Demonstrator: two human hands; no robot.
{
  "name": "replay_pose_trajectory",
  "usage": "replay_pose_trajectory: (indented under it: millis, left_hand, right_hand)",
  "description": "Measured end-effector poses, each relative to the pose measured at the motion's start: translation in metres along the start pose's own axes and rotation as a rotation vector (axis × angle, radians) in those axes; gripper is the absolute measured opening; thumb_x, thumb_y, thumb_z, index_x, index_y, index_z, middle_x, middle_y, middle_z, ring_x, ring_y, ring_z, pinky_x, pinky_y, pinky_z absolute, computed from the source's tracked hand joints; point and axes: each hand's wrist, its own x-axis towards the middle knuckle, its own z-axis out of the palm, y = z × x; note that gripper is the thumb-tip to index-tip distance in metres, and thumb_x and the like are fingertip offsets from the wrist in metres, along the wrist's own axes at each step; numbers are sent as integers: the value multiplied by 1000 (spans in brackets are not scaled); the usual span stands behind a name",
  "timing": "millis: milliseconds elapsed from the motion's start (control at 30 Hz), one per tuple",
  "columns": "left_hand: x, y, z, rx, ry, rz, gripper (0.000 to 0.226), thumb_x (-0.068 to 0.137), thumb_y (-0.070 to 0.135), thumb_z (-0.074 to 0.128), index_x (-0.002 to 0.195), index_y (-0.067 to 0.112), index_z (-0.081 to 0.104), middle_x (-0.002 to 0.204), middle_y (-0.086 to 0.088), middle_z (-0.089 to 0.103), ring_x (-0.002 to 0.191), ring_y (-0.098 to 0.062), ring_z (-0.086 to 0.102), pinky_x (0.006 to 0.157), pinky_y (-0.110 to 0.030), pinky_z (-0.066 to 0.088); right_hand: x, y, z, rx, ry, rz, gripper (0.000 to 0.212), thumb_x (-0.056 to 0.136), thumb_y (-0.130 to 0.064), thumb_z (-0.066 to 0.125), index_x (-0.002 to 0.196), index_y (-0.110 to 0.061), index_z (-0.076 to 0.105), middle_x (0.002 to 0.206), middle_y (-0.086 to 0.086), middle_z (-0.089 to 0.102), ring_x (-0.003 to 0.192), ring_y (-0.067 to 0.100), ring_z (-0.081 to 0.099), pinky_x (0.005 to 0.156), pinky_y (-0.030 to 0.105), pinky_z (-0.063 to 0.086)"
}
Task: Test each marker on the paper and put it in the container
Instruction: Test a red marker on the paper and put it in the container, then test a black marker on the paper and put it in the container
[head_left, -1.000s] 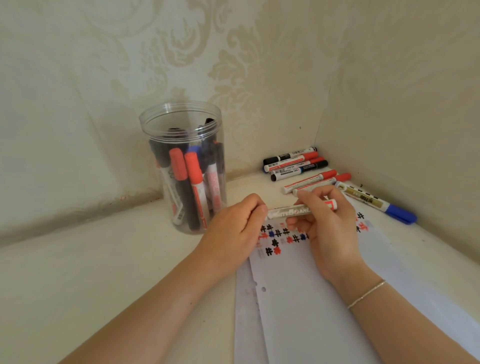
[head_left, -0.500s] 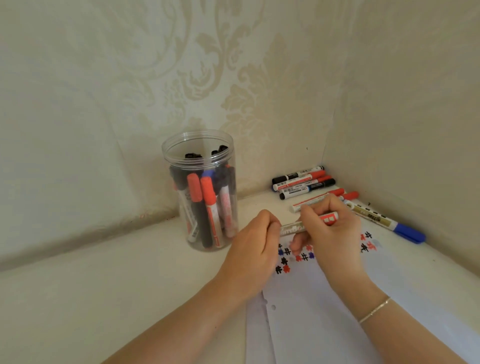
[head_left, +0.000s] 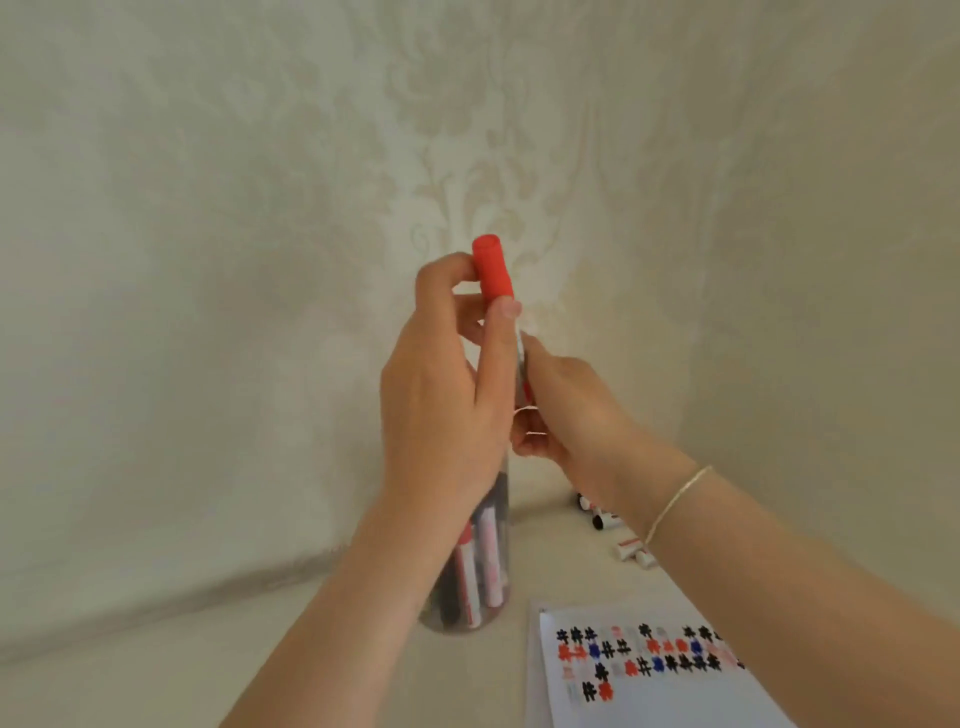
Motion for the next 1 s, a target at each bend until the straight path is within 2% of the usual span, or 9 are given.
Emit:
replay_pose_trajectory:
  millis: [100, 200, 300, 367, 433, 567, 733, 833, 1000]
  left_hand:
    - [18, -25, -10, 188, -24, -40, 32, 99, 32, 41, 130, 30, 35, 96, 12, 68, 76, -10, 64, 71, -34, 52]
    - [24, -49, -21, 369, -121, -59, 48, 99, 31, 40, 144, 29, 26, 96, 10, 67, 79, -14, 62, 73, -30, 47]
    - [19, -58, -21, 450, -344, -59, 47, 99, 32, 41, 143, 31, 27, 93, 5, 67, 77, -19, 63, 75, -40, 51]
    - [16, -55, -21, 456, -410, -45, 43, 99, 31, 42, 140, 29, 28, 93, 3, 67, 77, -21, 64, 74, -43, 51]
    - [18, -55, -20, 427, -405, -43, 38, 99, 29, 43, 134, 28, 27, 96, 5, 67, 76, -23, 65, 73, -42, 52]
    - [21, -53, -14, 429, -481, -48, 33, 100, 29, 42, 127, 30, 23, 94, 8, 65, 75, -21, 66, 71, -41, 54]
    - [28, -61, -13, 454, -493, 1, 30, 98, 26, 41, 120, 30, 22, 78, -1, 65, 64, -25, 63, 64, -43, 52]
    - [19, -68, -9, 517, -607, -44, 27, 98, 28, 40, 121, 28, 25, 72, -1, 62, 61, -25, 60, 63, -43, 51]
    - [20, -74, -10, 490, -658, -126, 20, 95, 28, 46, 108, 26, 31, 92, -3, 62, 71, -28, 59, 70, -47, 50]
  right_hand:
    - [17, 2, 5, -481, 115, -235, 33, 93, -40, 50, 79, -12, 62, 76, 3, 61, 65, 20, 58, 59, 27, 47]
    - [34, 21, -16, -941, 262, -424, 15, 91, -19, 48, 100, -17, 59, 101, 2, 53, 87, 26, 56, 75, 34, 47]
    - [36, 56, -40, -1362, 86, -172, 13, 90, -8, 41, 96, -15, 50, 107, 7, 51, 90, 26, 52, 75, 33, 42]
    - [31, 89, -49, -1575, -61, 5, 18, 92, -9, 40, 107, -16, 49, 118, 8, 49, 105, 27, 52, 83, 35, 42]
    - [27, 121, -53, -1637, -82, 68, 36, 92, -9, 41, 128, -15, 41, 129, 10, 45, 117, 28, 50, 88, 37, 45]
    - [31, 148, -57, -1645, -14, 68, 48, 90, -7, 43, 136, -16, 32, 132, 10, 42, 117, 29, 49, 88, 39, 46]
    - [36, 158, -57, -1657, 18, -17, 43, 92, -7, 42, 133, -10, 34, 128, 11, 45, 112, 28, 55, 83, 36, 48]
    - [39, 156, -56, -1654, 35, -77, 39, 91, -3, 42, 129, -8, 39, 129, 12, 44, 113, 27, 53, 84, 34, 48]
    - [41, 153, -54, -1723, -80, -186, 37, 91, 2, 41, 125, -9, 49, 133, 13, 38, 119, 31, 44, 91, 38, 42]
